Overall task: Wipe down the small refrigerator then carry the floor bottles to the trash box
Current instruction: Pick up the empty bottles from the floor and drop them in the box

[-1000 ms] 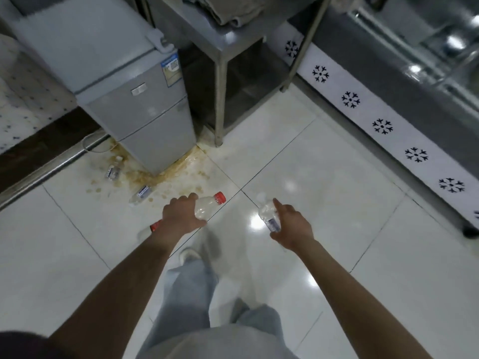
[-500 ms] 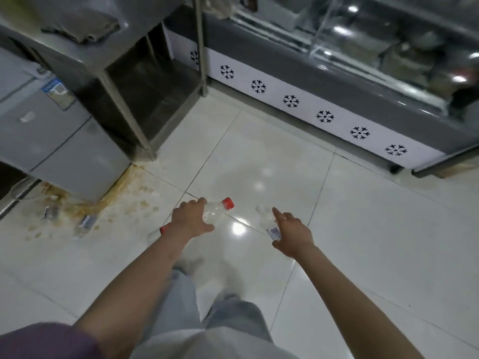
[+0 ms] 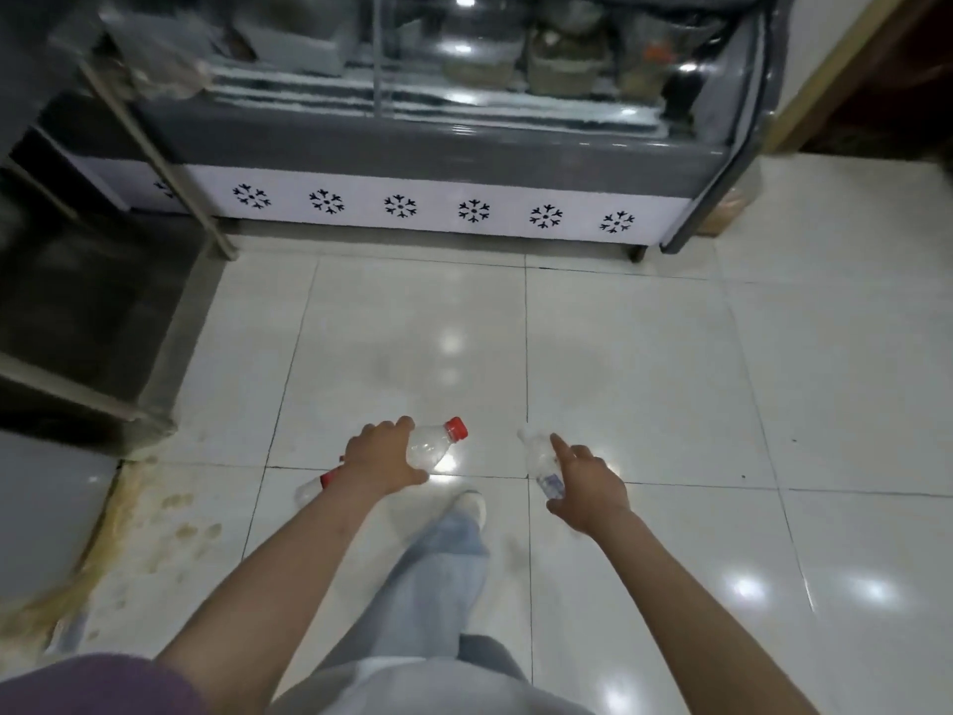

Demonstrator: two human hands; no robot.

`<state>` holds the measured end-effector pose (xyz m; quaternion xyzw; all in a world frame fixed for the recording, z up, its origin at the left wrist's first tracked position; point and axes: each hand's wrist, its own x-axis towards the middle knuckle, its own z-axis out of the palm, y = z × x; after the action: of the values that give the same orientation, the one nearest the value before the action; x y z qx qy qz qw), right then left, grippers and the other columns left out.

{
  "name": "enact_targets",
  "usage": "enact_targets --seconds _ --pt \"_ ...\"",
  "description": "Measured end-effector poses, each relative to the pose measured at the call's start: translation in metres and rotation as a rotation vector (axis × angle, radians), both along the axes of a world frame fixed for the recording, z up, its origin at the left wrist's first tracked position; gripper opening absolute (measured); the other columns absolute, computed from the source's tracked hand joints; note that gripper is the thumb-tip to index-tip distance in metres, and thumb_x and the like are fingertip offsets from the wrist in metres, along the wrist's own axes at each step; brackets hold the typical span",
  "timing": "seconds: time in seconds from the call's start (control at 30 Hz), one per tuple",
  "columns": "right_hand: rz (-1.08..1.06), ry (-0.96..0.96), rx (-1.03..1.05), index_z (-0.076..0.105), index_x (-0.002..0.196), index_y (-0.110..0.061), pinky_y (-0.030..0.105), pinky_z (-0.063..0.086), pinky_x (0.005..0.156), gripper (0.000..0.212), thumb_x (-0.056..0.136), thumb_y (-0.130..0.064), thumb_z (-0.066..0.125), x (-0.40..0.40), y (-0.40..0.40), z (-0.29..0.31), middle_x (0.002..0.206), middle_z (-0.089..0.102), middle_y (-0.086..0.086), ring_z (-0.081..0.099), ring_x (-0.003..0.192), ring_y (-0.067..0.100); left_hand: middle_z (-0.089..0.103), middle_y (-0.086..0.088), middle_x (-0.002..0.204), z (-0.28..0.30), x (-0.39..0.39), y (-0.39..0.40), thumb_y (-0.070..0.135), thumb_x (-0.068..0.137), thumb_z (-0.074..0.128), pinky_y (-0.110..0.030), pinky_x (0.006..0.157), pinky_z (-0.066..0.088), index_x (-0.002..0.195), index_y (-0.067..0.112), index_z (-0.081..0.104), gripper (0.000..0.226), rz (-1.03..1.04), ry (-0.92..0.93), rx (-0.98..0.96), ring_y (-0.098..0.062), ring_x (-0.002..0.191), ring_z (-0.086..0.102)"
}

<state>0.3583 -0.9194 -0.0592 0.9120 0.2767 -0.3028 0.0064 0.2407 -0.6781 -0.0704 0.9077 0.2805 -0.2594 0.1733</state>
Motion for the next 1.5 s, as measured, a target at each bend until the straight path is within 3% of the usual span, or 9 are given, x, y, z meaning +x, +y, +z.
enact_targets --seconds 0.4,0.7,1.13,1.5 --pt "-0.395 -0.011 -0.003 0.012 0.147 -0.027 0.031 0.046 0.078 0.084 0.080 -0.027 0.063 0.127 -0.082 0.014 0.132 0.042 0.005 0.049 0.114 0.026 0.056 -0.002 0.117 0.001 0.209 -0.051 0.053 0.068 0.068 -0.033 0.084 0.046 0.132 0.022 0.040 0.076 -0.252 -0.012 -0.089 -0.025 0.108 0.053" --pt "-0.611 -0.033 0.015 0.015 0.146 -0.026 0.032 0.048 0.079 0.085 0.079 -0.030 0.068 0.210 -0.168 0.014 0.126 0.047 0.006 0.052 0.109 0.024 0.056 -0.002 0.119 0.006 0.351 -0.138 0.054 0.068 0.068 -0.032 0.084 0.045 0.133 0.024 0.039 0.078 -0.487 0.000 -0.076 -0.024 0.110 0.053" --pt "-0.556 -0.012 0.049 0.016 0.145 -0.027 0.033 0.049 0.081 0.087 0.077 -0.027 0.069 0.412 -0.315 0.014 0.126 0.046 0.006 0.052 0.109 0.026 0.057 -0.001 0.114 0.015 0.538 -0.272 0.055 0.066 0.070 -0.033 0.083 0.048 0.130 0.025 0.040 0.077 -0.387 -0.036 -0.048 -0.023 0.105 0.055" --pt "-0.533 0.001 0.074 0.019 0.144 -0.027 0.036 0.050 0.084 0.086 0.075 -0.029 0.070 0.591 -0.364 0.008 0.124 0.048 0.007 0.053 0.109 0.027 0.057 -0.004 0.115 0.015 0.709 -0.329 0.052 0.068 0.070 -0.032 0.082 0.046 0.129 0.023 0.040 0.074 -0.400 -0.025 0.019 -0.024 0.105 0.055"
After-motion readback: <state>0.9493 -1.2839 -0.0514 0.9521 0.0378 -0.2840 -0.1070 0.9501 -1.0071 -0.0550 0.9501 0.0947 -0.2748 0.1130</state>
